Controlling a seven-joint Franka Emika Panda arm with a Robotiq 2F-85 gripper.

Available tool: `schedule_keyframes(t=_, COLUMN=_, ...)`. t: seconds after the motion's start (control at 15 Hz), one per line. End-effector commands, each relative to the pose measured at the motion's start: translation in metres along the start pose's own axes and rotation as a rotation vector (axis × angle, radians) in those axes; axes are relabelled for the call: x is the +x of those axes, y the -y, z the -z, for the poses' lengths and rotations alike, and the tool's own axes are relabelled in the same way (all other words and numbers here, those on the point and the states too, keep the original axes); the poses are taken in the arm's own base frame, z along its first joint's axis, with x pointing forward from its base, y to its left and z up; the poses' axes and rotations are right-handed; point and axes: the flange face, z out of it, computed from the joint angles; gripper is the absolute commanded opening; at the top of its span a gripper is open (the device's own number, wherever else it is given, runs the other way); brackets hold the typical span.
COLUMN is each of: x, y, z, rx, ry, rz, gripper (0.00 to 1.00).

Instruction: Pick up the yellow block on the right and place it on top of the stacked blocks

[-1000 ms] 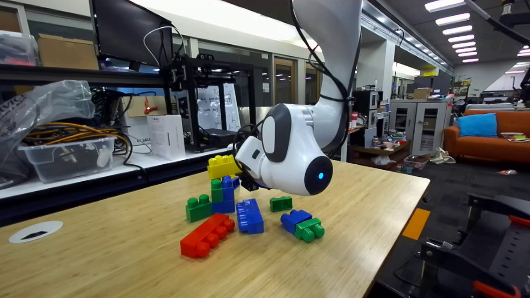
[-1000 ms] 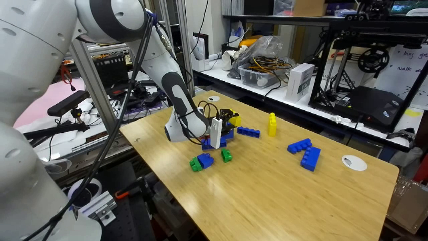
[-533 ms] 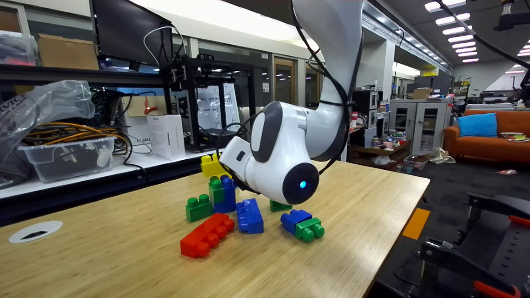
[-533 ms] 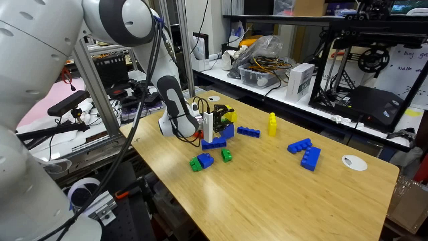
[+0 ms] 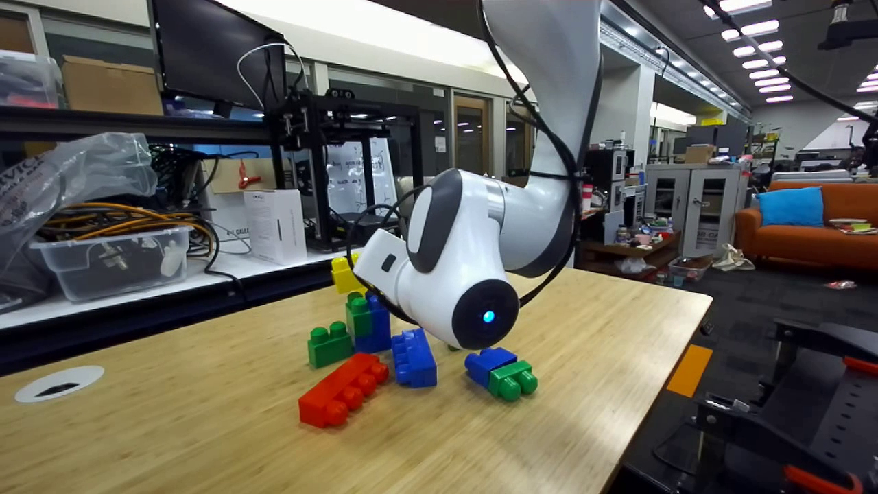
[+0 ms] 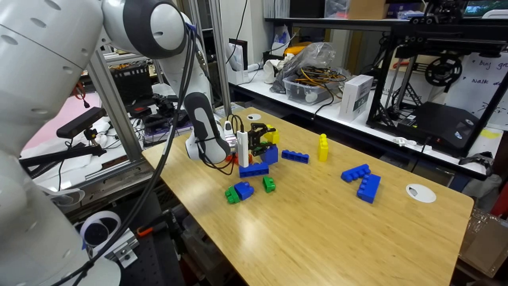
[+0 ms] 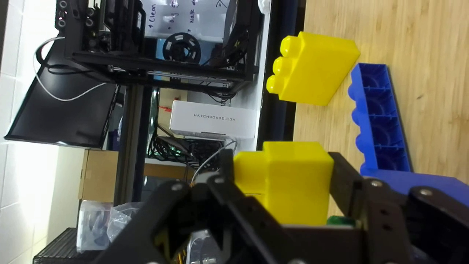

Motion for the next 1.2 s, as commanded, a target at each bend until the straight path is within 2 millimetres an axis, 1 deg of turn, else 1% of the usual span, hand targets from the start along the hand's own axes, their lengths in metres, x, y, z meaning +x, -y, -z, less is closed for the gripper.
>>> schedule_keyframes(t=0.0, x=-0.012, y=0.007, z=-0.009, rx=0.013, ry=-0.041, rz=0.011, gripper=0.38)
schedule_keyframes(t=0.2, x=-0.022, y=0.012, z=-0.016, rx=0.010, ry=-0.068, rz=0.009, gripper=0.38)
schedule_keyframes(t=0.4, x=-0.026, y=0.015, z=-0.019, rx=0.003, ry=-0.080, rz=0.006, gripper=0.38)
schedule_keyframes(t=0.47, x=-0.024, y=0.014, z=-0.017, rx=0.004, ry=-0.082, rz=0.002, gripper=0.38)
schedule_keyframes(t=1.13, x=-0.014, y=0.026, z=-0.002, rx=-0.002, ry=-0.051, rz=-0.040, gripper=0.38)
